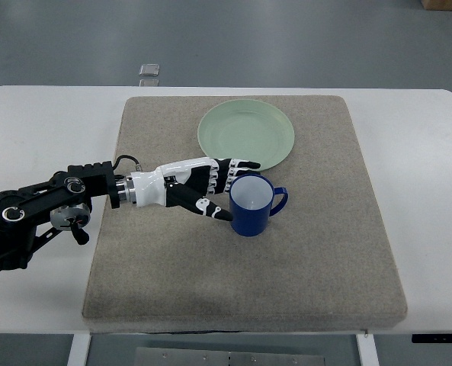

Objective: Place cup left of plate with left hand
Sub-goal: 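Close the left hand fingers around the blue mug body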

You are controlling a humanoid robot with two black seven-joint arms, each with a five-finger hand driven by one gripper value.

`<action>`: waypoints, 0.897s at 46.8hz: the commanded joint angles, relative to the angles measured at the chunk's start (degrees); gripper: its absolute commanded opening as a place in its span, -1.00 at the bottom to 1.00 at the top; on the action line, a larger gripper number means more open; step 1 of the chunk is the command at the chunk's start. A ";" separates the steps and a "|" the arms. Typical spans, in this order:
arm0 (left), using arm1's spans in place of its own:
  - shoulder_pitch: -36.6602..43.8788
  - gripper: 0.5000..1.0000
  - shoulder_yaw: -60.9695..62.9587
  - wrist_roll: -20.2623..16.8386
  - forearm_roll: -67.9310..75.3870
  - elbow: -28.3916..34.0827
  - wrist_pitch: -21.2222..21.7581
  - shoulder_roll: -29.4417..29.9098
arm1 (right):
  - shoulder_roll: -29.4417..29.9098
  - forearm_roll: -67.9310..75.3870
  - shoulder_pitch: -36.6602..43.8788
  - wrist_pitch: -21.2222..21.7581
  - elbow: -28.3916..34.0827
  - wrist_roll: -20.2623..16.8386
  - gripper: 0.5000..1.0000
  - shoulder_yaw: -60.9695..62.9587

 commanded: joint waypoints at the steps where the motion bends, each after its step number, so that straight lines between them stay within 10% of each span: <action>1: -0.05 0.98 0.01 -0.04 -0.01 0.32 0.21 -0.09 | 0.00 0.00 0.00 0.00 0.00 0.00 0.73 -0.03; 42: -0.22 0.98 0.19 -0.04 1.05 5.07 2.67 -4.92 | 0.00 0.00 0.00 0.00 0.00 0.00 0.73 -0.03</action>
